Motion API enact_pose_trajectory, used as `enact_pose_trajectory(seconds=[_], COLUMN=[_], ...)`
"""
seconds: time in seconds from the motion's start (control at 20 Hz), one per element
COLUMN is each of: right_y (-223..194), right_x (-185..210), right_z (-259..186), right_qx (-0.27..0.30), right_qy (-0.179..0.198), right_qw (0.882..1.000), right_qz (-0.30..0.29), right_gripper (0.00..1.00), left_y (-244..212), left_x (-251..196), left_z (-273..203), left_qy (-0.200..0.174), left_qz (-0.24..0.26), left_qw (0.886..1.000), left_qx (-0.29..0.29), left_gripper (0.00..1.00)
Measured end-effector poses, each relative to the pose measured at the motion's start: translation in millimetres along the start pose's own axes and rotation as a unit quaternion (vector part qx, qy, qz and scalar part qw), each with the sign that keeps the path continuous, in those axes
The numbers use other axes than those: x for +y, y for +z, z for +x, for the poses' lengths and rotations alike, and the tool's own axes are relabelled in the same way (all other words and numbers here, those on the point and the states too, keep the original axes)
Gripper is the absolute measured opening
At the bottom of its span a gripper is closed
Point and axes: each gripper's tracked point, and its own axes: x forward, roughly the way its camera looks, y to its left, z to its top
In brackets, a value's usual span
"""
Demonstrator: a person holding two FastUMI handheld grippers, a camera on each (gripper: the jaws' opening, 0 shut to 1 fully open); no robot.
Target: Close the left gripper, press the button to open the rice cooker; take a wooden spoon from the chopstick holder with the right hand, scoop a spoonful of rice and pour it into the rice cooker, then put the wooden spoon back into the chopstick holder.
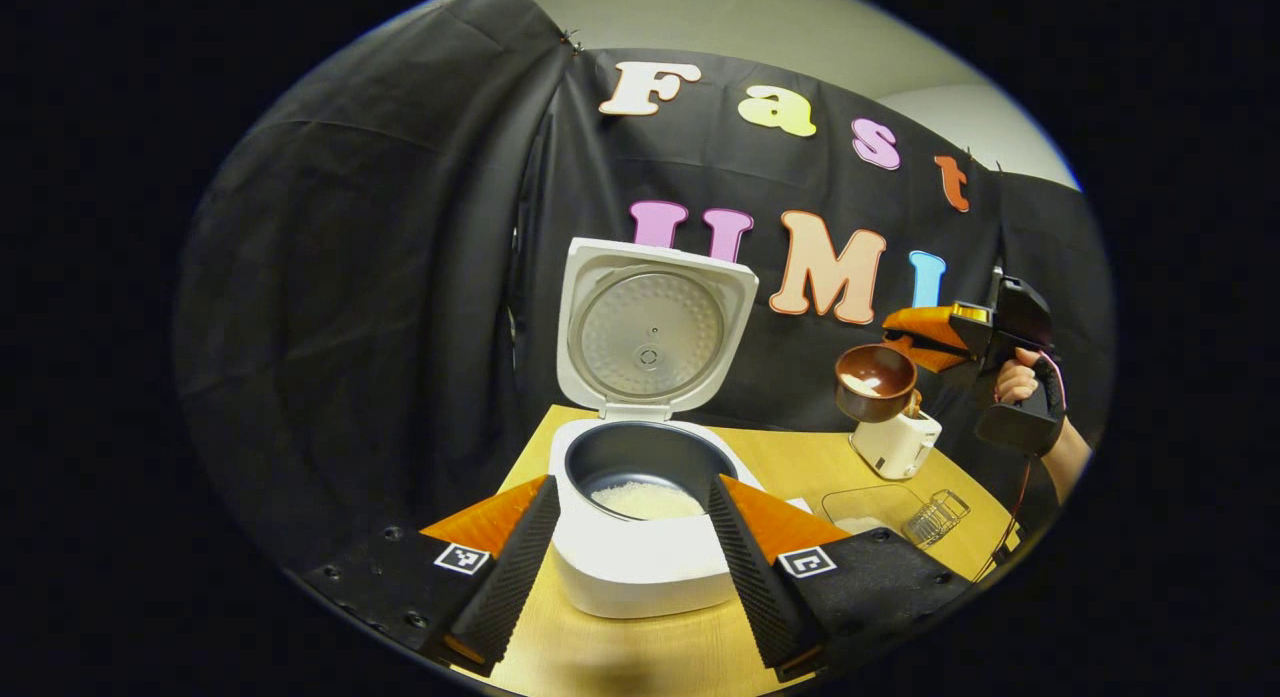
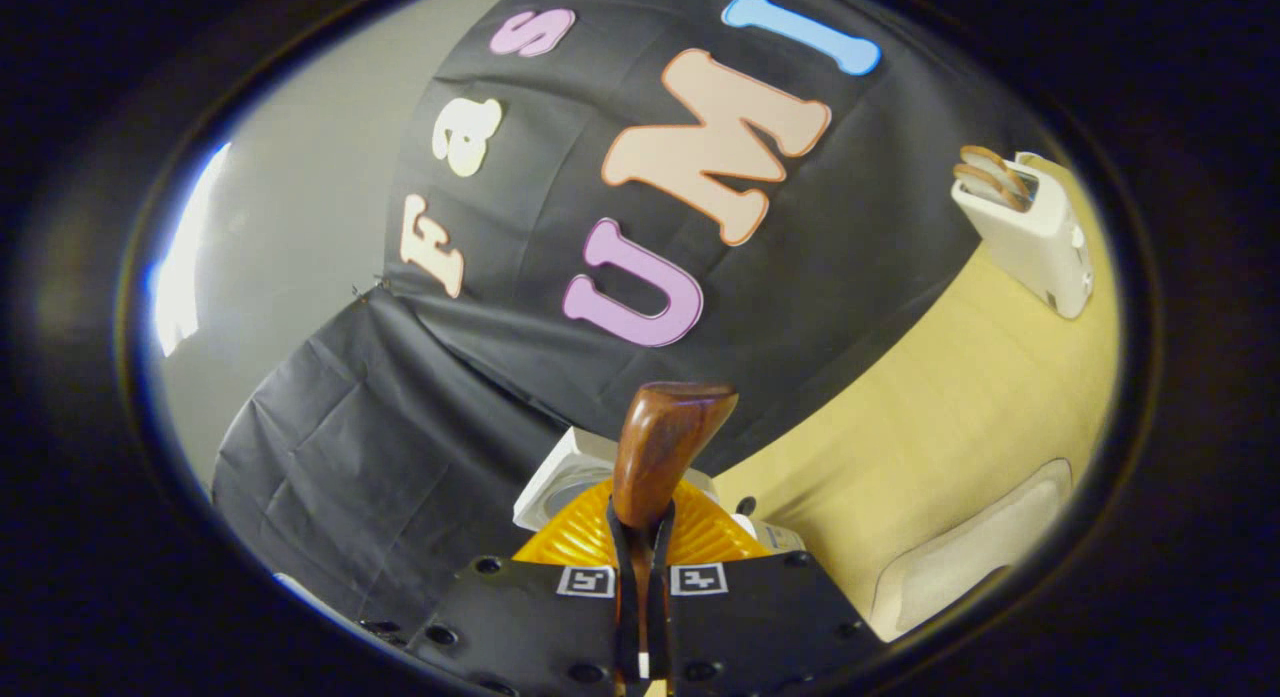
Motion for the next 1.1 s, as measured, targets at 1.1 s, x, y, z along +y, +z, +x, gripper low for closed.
enact_pose_trajectory(seconds=[1.1], right_y=[-123.2], right_x=[59.0], right_z=[99.6], right_qx=[-0.014], right_qy=[-0.039], right_qw=[0.871], right_qz=[-0.489], right_gripper=[0.04], left_y=[-9.7], left_x=[27.3], left_z=[-11.2], left_qy=[0.035], left_qz=[-0.017], left_qw=[0.999], left_qx=[-0.007], left_gripper=[0.89])
